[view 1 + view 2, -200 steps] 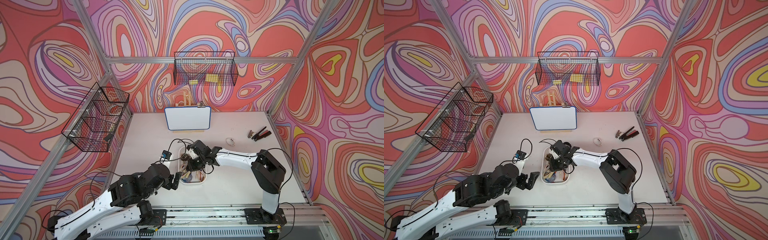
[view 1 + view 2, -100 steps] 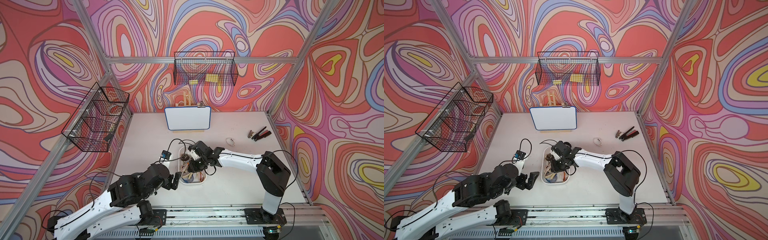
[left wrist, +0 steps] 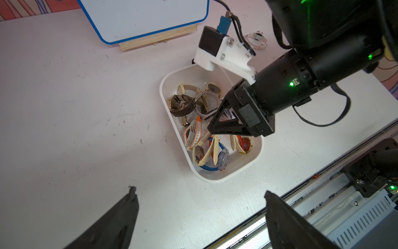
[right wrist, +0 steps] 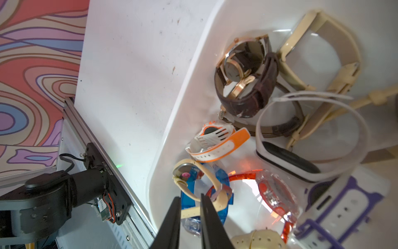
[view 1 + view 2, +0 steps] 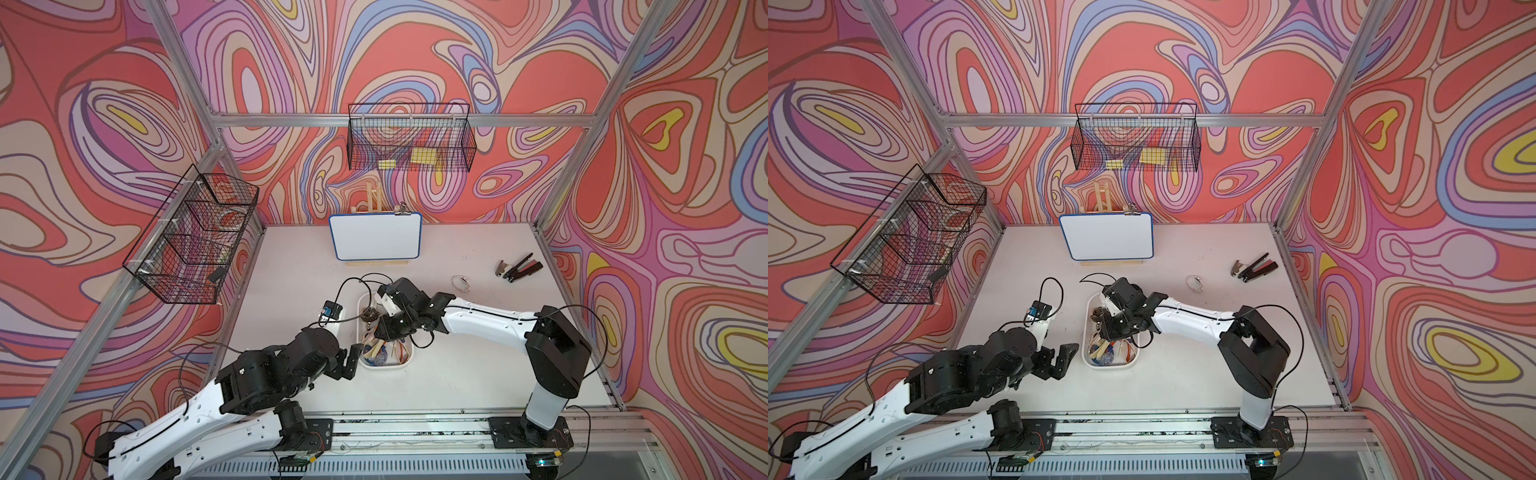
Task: Put the watch into the storage box
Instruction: Place the watch in the storage box.
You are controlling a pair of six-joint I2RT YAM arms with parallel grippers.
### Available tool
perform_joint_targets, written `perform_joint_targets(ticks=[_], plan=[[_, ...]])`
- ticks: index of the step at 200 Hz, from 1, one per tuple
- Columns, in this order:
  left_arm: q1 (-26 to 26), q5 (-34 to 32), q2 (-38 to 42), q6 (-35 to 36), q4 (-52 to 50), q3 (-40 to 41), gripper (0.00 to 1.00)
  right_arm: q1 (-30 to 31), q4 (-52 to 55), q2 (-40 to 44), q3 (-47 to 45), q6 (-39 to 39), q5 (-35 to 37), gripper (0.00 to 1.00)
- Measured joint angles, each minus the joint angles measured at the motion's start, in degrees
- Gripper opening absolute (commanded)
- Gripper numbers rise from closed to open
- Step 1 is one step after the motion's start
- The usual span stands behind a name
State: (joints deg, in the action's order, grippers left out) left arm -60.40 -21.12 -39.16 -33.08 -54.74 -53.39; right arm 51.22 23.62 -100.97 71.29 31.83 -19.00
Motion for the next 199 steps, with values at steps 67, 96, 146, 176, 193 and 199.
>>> perform_joint_targets(ticks=[67,96,146,176,193,199], plan=[[0.0,0.4,-1.1,0.0,0.0,0.2,0.96,0.0,-1.0,2.5,-0.5,1.2,-1.5,0.17],[0.0,0.6,-1.1,0.0,0.1,0.3,0.96,0.0,-2.0,2.5,-3.3,2.7,-2.9,0.15],[0.0,0.6,-1.1,0.0,0.1,0.3,0.96,0.0,-3.2,-0.2,-4.2,3.8,-3.5,0.15],[0.0,0.6,-1.1,0.0,0.1,0.3,0.96,0.0,-4.0,-3.4,-4.0,3.8,-3.6,0.14],[0.0,0.6,-1.1,0.0,0.1,0.3,0.96,0.0,-4.1,-4.4,-3.9,3.8,-3.8,0.14],[0.0,0.6,-1.0,0.0,0.1,0.4,0.96,0.0,-4.3,-4.6,-3.9,3.8,-3.8,0.14]])
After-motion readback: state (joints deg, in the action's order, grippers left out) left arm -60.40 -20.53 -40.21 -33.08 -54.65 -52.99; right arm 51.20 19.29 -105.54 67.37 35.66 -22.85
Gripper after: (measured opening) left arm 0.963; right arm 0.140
